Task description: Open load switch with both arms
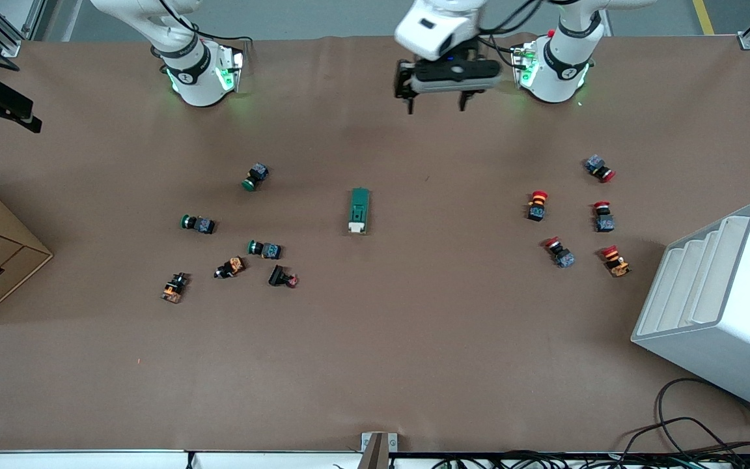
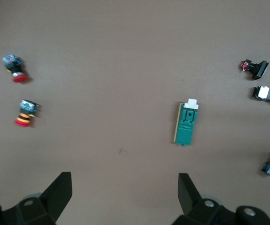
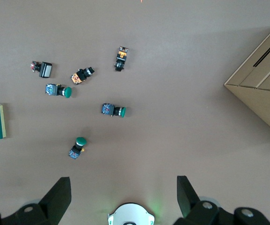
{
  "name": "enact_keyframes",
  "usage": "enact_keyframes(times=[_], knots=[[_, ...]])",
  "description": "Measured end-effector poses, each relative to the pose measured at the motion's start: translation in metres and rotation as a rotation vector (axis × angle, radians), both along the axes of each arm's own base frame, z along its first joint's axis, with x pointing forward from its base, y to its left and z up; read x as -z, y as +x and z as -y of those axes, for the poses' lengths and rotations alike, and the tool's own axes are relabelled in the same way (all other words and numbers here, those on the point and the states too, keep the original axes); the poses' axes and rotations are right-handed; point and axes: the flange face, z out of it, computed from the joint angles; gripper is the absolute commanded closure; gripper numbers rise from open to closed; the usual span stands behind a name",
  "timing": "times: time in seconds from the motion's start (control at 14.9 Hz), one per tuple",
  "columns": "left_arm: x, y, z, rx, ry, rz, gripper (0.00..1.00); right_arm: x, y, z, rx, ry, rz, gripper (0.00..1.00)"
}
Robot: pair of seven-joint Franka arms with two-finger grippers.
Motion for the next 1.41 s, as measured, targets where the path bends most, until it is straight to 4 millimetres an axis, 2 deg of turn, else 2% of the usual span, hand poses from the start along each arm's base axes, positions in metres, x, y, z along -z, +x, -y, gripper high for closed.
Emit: enact_keyframes(times=[0.13, 0.34, 0.47, 0.67, 0.88, 0.94, 1.08, 1.41], knots=[[0.027, -0.019, 0.025, -0.045, 0.004, 0.03, 0.0, 0.026, 0.016, -0.001, -0.001, -0.003, -0.04, 0.0], [0.065, -0.034, 0.057, -0.085, 0.018, 0.087, 0.0, 0.063, 0.043, 0.0, -0.001, -0.007, -0.071, 0.0], [0.097, -0.045, 0.079, -0.13, 0.026, 0.14, 0.0, 0.091, 0.057, 0.001, 0.001, -0.011, -0.112, 0.0], [0.158, -0.067, 0.111, -0.177, 0.03, 0.231, 0.0, 0.134, 0.078, 0.008, 0.014, -0.015, -0.15, 0.0], [0.224, -0.087, 0.134, -0.17, 0.021, 0.323, 0.0, 0.148, 0.088, 0.001, 0.11, -0.033, -0.149, 0.0], [0.243, -0.092, 0.139, -0.163, 0.014, 0.349, 0.0, 0.15, 0.089, -0.009, 0.155, -0.041, -0.147, 0.0], [0.278, -0.097, 0.144, -0.134, 0.003, 0.409, 0.0, 0.159, 0.092, -0.043, 0.257, -0.059, -0.157, 0.0], [0.361, -0.112, 0.145, -0.054, 0.071, 0.542, 0.02, 0.216, 0.102, -0.131, 0.498, -0.137, -0.184, 0.0]])
